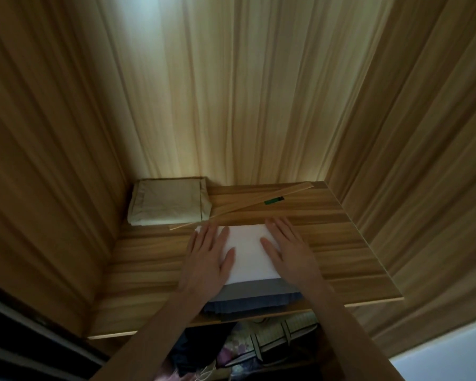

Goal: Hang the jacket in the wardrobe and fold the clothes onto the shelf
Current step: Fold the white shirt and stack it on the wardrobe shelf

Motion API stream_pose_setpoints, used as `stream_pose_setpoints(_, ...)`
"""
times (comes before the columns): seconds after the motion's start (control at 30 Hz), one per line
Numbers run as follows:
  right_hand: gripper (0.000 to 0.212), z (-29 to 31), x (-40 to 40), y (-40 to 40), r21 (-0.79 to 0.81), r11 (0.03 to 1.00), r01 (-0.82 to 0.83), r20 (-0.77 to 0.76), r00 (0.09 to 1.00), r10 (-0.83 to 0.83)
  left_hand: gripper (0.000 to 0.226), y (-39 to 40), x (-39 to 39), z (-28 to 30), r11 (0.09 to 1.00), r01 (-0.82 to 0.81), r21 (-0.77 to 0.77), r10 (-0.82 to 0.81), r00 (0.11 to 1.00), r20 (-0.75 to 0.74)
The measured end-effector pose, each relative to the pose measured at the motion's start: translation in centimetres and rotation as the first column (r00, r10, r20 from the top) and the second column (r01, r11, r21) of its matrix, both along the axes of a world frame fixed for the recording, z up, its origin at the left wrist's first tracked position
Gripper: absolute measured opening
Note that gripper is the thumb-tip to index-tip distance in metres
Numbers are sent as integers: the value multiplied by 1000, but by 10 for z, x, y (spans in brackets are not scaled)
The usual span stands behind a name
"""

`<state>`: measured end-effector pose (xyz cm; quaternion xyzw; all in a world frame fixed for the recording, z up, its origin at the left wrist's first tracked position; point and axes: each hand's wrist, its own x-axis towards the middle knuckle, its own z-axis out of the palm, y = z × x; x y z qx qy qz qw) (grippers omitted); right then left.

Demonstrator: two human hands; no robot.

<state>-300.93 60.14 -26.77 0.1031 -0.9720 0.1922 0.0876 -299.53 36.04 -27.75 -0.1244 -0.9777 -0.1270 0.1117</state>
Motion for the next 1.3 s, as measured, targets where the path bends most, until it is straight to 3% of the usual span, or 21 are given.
stream_pose_setpoints(0.2,77,-14,-5,0,-62,998,12,52,999,-8,73,-1,-4,-4,999,-1,49,-3,996,88)
stream_pose_setpoints(0.33,90,1,1,-3,-3,1000,11,80,997,-10,65,-6,0,8,995,39,93,-51,990,132)
stream_pose_setpoints(0.43,69,19,18,-15,17,996,87,-116,990,-84,62,-19,16,19,994,58,91,-62,997,37)
stream_pose_setpoints(0.57,62,41,52,-53,-79,993,82,-272,957,-101,62,-43,51,36,994,64,94,-58,997,-59)
stream_pose_setpoints(0.7,63,46,95,-101,-88,991,97,-295,948,-119,60,-77,90,47,992,80,97,-67,990,-128)
stream_pose_setpoints(1.0,71,57,236,-192,-28,948,316,-349,886,-305,59,-168,199,76,989,143,36,-124,942,-311)
stream_pose_setpoints(1.17,69,77,300,-236,-17,937,349,-358,873,-332,53,-206,255,98,974,218,65,-173,894,-413)
stream_pose_setpoints(1.3,73,96,326,-268,-10,952,305,-393,874,-284,51,-238,282,118,981,181,73,-130,887,-443)
